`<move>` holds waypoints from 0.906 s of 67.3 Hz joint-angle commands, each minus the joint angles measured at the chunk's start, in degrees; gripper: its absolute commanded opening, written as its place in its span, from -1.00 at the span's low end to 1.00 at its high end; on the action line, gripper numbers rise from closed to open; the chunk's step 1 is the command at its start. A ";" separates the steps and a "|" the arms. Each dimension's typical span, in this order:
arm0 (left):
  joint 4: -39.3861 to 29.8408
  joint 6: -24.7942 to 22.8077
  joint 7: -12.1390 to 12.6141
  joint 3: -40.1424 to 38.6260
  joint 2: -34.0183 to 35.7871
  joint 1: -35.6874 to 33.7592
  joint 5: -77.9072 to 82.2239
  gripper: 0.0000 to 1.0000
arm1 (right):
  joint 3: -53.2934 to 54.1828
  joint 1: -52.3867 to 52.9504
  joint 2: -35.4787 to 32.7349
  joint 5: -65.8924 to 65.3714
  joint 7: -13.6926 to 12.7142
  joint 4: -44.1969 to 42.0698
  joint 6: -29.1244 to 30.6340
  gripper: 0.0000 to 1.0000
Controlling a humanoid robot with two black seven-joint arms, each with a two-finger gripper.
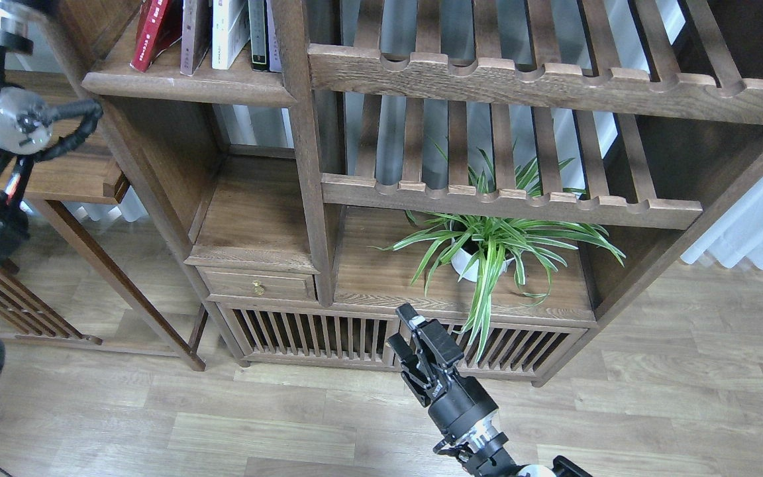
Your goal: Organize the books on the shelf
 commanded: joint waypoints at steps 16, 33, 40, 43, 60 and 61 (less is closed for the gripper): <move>-7.71 -18.44 0.67 0.25 -1.28 4.71 -9.62 0.31 | 0.17 7.68 0.00 -0.38 -0.48 3.16 0.00 0.80; -7.62 -20.61 12.89 1.04 -5.40 18.24 -14.55 0.43 | 0.79 11.90 0.00 -0.47 -0.48 3.07 0.00 0.80; -7.53 -20.61 14.39 0.95 -6.73 22.11 -14.55 0.43 | 0.70 13.22 0.00 -0.47 -0.57 3.24 0.00 0.80; -7.53 -20.61 14.65 1.22 -6.81 22.81 -14.55 0.45 | 0.70 13.84 0.00 -0.47 -0.57 3.33 0.00 0.80; -6.83 -20.61 14.83 8.25 -8.83 25.19 -14.64 0.56 | 1.23 17.26 0.00 -0.47 -0.57 6.58 0.00 0.76; -6.83 -20.61 14.83 9.47 -9.01 25.27 -14.64 0.56 | 1.32 17.44 0.00 -0.38 -0.57 6.58 0.00 0.76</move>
